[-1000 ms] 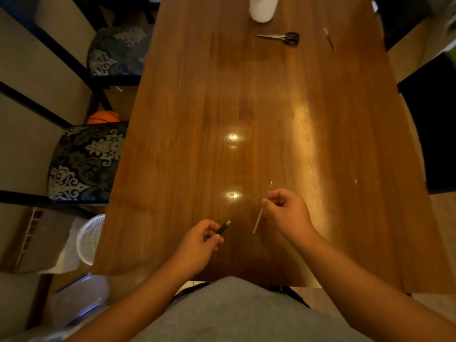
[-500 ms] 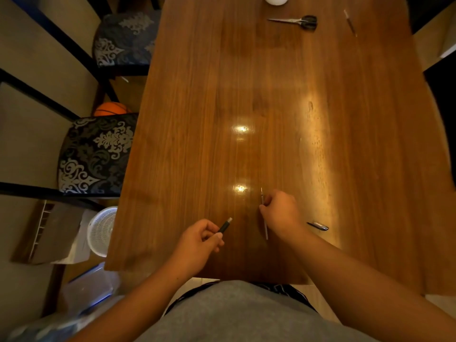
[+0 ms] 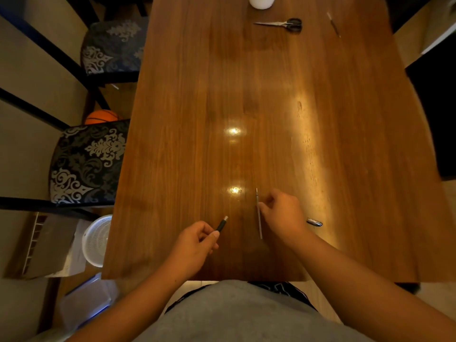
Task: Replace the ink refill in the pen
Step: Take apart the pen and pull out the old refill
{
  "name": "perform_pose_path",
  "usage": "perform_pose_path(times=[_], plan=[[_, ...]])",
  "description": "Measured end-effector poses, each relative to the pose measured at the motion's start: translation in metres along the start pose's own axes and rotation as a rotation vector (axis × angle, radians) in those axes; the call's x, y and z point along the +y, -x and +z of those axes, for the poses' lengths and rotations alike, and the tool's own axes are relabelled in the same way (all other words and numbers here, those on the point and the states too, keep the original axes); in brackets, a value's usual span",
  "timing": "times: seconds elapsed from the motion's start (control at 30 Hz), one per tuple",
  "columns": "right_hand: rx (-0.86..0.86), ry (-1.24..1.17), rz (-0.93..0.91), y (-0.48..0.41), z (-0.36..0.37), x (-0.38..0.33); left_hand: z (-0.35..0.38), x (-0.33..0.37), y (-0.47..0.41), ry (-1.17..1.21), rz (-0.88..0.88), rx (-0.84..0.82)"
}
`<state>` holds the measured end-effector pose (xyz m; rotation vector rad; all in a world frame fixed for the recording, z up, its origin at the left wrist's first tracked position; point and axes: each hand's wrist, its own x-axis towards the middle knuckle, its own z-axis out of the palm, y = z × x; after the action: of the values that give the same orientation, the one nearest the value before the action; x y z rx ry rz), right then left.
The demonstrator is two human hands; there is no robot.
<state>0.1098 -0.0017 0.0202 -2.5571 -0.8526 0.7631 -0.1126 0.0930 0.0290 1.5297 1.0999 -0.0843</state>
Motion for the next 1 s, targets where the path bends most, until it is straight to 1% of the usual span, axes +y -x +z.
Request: perform_pose_path(times=[0.1,0.17,0.23,0.33,0.43,0.57,0.8,1.0], plan=[[0.078,0.054,-0.052,0.014,-0.012,0.029,0.003,0.001,-0.007,-0.077,0.01,0.071],[0.099,0.086,-0.043,0.027,-0.022,0.055,0.008,0.005,-0.014,-0.089,-0.007,0.09],[0.099,0.131,0.008,0.039,-0.031,0.084,0.014,0.009,-0.023,-0.076,-0.022,0.075],[0.082,0.224,0.104,0.056,-0.04,0.12,0.025,0.018,-0.039,-0.137,-0.006,0.062],[0.013,0.296,0.159,0.067,-0.042,0.144,0.036,0.025,-0.055,-0.216,0.009,0.074],[-0.06,0.332,0.187,0.072,-0.039,0.159,0.046,0.03,-0.067,-0.327,0.036,0.111],[-0.03,0.316,0.166,0.072,-0.037,0.161,0.054,0.029,-0.076,-0.517,0.054,0.159],[-0.042,0.313,0.167,0.072,-0.037,0.162,0.059,0.026,-0.076,-0.536,0.044,0.166]])
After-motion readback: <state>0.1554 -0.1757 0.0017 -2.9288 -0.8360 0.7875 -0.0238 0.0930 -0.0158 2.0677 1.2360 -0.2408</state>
